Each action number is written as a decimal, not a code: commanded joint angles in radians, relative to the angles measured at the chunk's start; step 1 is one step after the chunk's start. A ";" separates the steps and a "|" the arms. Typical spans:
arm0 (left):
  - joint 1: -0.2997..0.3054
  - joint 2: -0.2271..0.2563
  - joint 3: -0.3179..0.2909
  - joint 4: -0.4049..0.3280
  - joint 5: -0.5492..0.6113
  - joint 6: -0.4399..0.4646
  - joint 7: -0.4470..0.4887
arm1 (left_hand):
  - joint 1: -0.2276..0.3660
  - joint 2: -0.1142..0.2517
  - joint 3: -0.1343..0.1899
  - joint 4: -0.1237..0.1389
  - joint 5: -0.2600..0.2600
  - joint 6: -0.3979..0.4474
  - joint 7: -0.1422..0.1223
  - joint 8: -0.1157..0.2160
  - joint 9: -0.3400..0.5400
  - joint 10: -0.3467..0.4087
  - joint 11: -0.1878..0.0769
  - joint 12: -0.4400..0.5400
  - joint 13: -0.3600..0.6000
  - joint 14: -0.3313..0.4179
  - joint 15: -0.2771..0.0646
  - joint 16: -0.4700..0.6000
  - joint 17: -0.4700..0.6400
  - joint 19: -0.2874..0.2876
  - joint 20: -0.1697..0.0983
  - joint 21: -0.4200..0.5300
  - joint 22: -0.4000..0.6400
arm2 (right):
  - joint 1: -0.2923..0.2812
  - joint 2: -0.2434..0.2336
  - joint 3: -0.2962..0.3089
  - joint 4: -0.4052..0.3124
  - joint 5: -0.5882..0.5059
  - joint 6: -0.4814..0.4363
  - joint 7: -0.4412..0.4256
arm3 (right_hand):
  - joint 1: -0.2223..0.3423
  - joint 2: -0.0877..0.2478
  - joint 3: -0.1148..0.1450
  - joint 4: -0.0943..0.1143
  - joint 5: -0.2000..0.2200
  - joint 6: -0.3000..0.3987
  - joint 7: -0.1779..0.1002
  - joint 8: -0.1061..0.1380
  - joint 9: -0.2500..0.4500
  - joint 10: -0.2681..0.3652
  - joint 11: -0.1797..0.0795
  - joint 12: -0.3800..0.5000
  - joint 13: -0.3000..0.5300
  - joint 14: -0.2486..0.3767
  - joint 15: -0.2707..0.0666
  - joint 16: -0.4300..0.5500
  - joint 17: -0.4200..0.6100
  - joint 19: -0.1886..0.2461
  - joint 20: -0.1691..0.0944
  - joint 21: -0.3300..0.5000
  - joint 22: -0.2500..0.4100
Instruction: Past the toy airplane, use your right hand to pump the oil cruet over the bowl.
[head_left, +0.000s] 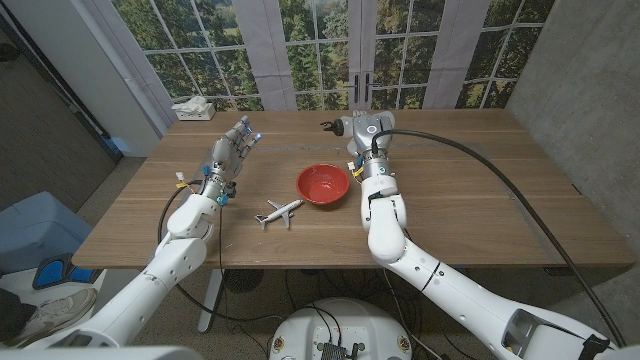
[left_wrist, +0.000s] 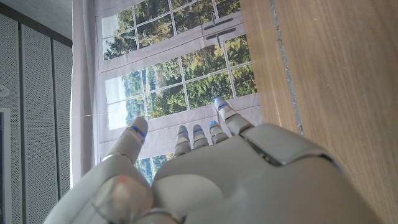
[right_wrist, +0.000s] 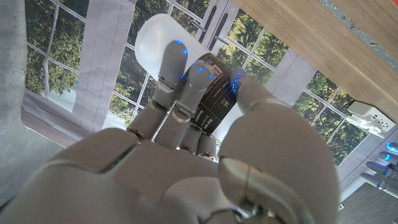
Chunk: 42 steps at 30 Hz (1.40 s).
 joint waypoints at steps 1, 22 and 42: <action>-0.017 0.005 0.006 -0.011 0.013 0.015 0.013 | 0.011 0.069 -0.003 -0.002 0.006 -0.002 -0.008 0.002 0.002 0.000 -0.003 0.003 0.004 -0.001 -0.061 0.000 0.002 0.010 -0.023 0.000 0.002 | 0.018 -0.001 0.010 -0.007 0.129 -0.040 -0.066 | 0.000 0.014 0.001 0.004 0.005 0.006 0.002 0.006 -0.002 0.003 -0.001 0.005 -0.002 0.015 -0.002 0.008 0.007 0.008 -0.096 0.003 -0.001; -0.037 0.016 0.018 -0.045 0.040 0.042 0.040 | 0.011 0.068 -0.004 -0.002 0.006 -0.004 -0.009 0.002 0.002 0.002 -0.003 0.003 0.004 -0.001 -0.062 0.000 0.003 0.011 -0.023 -0.003 0.002 | 0.001 -0.024 0.086 -0.133 0.463 -0.113 -0.169 | -0.010 0.014 -0.006 0.007 0.005 0.007 0.008 0.006 -0.013 -0.004 -0.001 0.004 -0.017 0.030 -0.001 0.010 0.019 0.016 -0.095 0.001 -0.003; -0.015 0.026 0.019 -0.089 0.055 0.051 0.070 | 0.010 0.066 -0.004 -0.003 0.006 -0.006 -0.010 0.002 0.002 0.002 -0.005 0.003 0.004 0.000 -0.062 0.001 0.003 0.013 -0.023 -0.004 0.002 | -0.022 -0.062 0.190 -0.245 0.863 -0.134 -0.264 | -0.016 0.016 -0.006 0.005 0.007 0.006 0.006 0.007 -0.027 -0.020 0.005 0.002 -0.038 0.020 -0.001 -0.008 0.016 0.012 -0.096 -0.013 -0.007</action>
